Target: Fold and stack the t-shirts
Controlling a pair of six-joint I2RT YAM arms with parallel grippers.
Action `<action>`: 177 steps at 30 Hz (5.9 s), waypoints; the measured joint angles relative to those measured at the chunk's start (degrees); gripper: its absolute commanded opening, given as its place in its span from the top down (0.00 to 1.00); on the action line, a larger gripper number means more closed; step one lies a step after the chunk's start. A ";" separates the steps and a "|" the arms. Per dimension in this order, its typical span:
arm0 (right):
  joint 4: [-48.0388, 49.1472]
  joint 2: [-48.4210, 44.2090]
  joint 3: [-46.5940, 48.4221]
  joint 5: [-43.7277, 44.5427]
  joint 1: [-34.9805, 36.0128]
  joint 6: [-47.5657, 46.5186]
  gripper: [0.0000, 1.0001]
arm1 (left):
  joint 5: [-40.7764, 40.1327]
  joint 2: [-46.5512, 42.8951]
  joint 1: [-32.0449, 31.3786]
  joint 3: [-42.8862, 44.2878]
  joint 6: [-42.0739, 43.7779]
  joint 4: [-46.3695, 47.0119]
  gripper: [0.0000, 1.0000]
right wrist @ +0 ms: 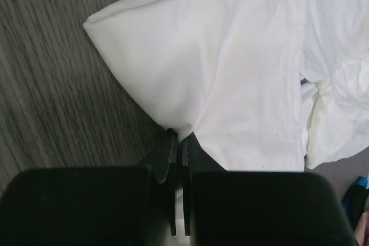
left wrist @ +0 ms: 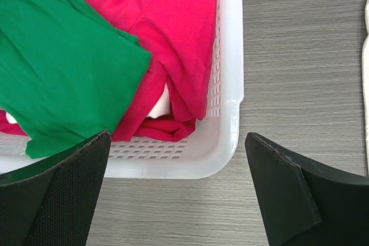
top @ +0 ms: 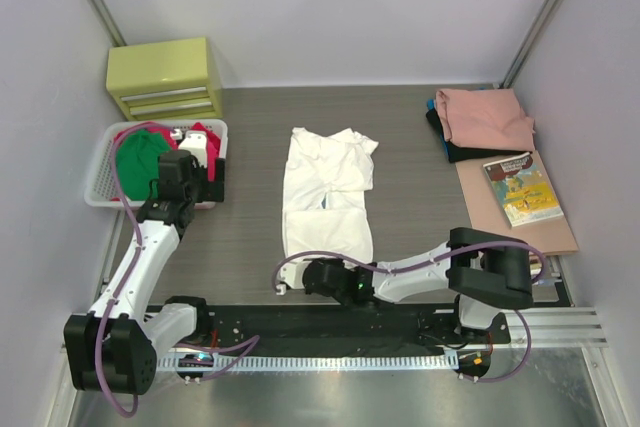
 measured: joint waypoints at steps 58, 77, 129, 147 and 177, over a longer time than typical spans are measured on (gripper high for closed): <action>-7.26 17.86 47.43 -15.93 -38.40 -22.67 0.99 | 7.98 0.04 0.11 -5.11 2.71 -0.70 0.00; -2.99 23.85 47.28 -10.16 -41.92 -24.02 0.00 | 10.82 0.15 0.11 -5.11 2.95 -0.76 0.00; -32.24 14.75 47.34 -36.61 -44.89 18.64 0.99 | 15.13 16.04 -14.34 10.91 -1.46 -0.39 1.00; -33.83 23.02 57.83 -30.10 -51.80 13.99 0.99 | 13.44 10.45 -14.32 6.95 0.17 -0.44 1.00; -26.16 12.70 46.58 -22.10 -47.21 11.19 0.99 | 13.49 9.88 -14.32 4.28 1.46 -0.42 1.00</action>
